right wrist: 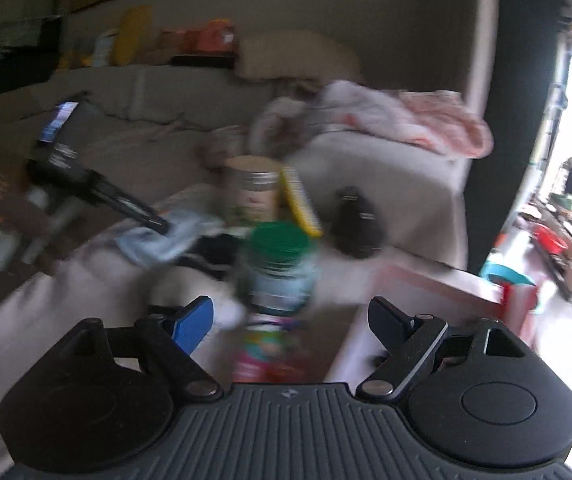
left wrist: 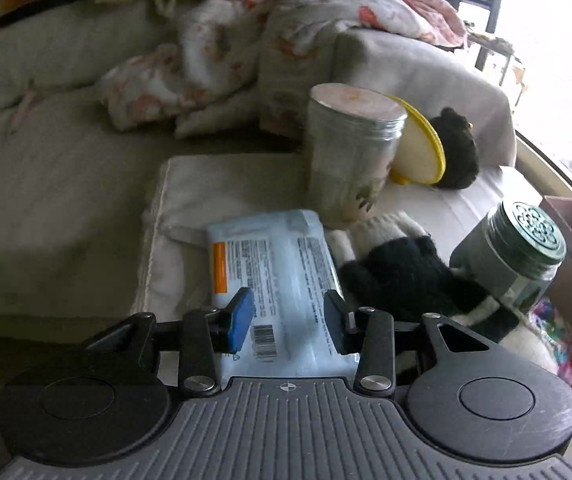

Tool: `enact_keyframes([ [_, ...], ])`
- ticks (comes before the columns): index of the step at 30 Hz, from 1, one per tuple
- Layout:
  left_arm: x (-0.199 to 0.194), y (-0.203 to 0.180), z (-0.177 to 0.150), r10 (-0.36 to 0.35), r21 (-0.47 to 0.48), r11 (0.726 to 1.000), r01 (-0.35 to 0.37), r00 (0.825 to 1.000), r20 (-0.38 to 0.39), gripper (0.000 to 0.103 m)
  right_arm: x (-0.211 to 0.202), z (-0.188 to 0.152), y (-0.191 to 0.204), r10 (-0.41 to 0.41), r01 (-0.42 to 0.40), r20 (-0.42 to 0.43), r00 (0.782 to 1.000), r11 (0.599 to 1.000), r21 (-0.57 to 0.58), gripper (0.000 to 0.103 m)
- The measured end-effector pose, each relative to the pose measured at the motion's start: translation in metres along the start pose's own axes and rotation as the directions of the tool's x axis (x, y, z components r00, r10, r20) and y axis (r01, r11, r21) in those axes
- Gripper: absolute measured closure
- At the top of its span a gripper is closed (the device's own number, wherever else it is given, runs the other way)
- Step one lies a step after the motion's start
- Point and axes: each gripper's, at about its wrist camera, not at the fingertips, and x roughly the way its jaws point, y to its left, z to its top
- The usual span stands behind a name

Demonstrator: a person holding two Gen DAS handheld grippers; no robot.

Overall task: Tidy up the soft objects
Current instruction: 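Move the right tool back toward the black-and-white knit glove, then close the left tool on the black-and-white knit glove and lift it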

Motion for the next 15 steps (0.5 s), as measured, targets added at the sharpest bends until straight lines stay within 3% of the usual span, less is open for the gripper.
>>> enact_keyframes([
  [3, -0.01, 0.0, -0.001, -0.04, -0.036, 0.999, 0.04, 0.999, 0.009, 0.06, 0.019, 0.001, 0.03, 0.045, -0.046, -0.012, 0.999, 0.998, -0.042, 0.018],
  [5, -0.014, -0.006, 0.0, -0.126, -0.055, 0.99, 0.126, 0.992, 0.016, 0.06, 0.035, 0.001, 0.047, 0.057, -0.06, -0.038, 0.998, 0.996, -0.069, 0.018],
  [10, -0.006, -0.021, 0.005, -0.31, -0.183, 0.938, 0.295, 0.949, -0.059, 0.06, 0.061, -0.008, 0.076, 0.069, -0.079, -0.08, 0.994, 0.989, -0.122, 0.018],
  [13, 0.009, -0.04, 0.007, -0.258, -0.14, 0.96, 0.242, 0.96, -0.111, 0.058, 0.065, -0.017, 0.084, 0.114, -0.125, -0.109, 0.987, 0.987, -0.097, 0.018],
  [15, 0.015, -0.052, 0.006, -0.212, -0.097, 0.975, 0.201, 0.969, -0.13, 0.052, 0.064, -0.024, 0.087, 0.121, -0.131, -0.115, 0.986, 0.988, -0.086, 0.018],
])
